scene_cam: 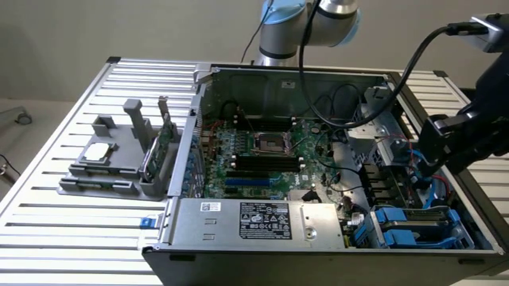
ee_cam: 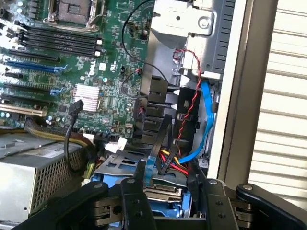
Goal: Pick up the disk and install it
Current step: 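Insert the first disk wire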
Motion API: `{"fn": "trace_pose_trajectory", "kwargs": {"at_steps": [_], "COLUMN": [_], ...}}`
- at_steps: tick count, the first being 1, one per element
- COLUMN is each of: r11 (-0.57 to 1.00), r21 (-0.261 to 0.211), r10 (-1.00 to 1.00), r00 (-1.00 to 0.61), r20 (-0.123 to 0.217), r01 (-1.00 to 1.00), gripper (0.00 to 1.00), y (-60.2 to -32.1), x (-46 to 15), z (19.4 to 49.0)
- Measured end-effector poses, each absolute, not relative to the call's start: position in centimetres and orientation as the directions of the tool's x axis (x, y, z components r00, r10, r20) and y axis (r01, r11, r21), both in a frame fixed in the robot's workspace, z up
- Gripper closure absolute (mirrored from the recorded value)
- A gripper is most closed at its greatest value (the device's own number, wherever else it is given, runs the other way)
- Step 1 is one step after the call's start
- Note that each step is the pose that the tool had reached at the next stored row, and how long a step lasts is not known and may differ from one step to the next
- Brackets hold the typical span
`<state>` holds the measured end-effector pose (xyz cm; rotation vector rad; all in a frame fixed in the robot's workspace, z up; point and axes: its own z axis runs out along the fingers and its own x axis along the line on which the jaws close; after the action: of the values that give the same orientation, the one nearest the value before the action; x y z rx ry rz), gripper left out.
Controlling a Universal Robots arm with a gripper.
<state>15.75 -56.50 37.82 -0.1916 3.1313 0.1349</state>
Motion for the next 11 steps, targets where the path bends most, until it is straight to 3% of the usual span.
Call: {"fn": "trace_pose_trajectory", "kwargs": {"at_steps": [11], "r11": [0.994], "r21": [0.093], "r10": [0.065], "r00": [-0.998], "r20": [-0.007], "r01": [0.064], "gripper": [0.52], "y": [-56.5], "x": [15.75], "z": [36.73]}}
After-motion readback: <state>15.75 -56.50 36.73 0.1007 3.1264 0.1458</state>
